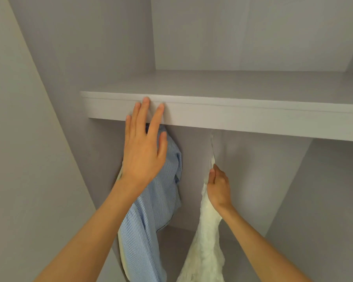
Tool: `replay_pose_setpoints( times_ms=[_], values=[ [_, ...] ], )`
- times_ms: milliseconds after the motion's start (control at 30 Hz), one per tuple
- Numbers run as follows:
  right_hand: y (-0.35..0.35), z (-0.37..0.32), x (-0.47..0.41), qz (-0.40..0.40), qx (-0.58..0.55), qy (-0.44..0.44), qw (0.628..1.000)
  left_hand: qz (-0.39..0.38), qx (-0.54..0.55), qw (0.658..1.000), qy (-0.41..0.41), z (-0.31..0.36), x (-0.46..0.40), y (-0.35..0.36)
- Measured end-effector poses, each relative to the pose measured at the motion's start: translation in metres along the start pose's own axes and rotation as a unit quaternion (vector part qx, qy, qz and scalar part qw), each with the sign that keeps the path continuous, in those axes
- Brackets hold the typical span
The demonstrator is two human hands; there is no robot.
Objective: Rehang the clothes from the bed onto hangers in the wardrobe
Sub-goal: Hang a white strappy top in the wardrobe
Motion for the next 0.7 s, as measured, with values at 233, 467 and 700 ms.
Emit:
replay_pose_setpoints(
  times_ms=[233, 467, 700],
  values=[
    [-0.014, 0.056, 0.067, -0.046, -0.028, 0.003, 0.999, -0.150, 0.042, 0.986, -0.052, -0.008, 0.155, 0.029],
    [0.003, 0.197, 0.164, -0.194, 0.124, 0.103, 0.968, -0.405, 0.035, 0.897, -0.173, -0.033, 0.368, 0.051],
    [0.064, 0.368, 0.263, -0.308, 0.200, 0.241, 0.898, -0.534, 0.016, 0.803, -0.264, -0.034, 0.578, 0.058]
  ],
)
Point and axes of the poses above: each hand's wrist, its own x-axis away from the middle knuckle, its own y-axis out of the palm, z = x × y, the point moved 4 cm from there along -x, towards the middle knuckle, and after that the axes turned 13 degrees about z, right-handed, at the moved point
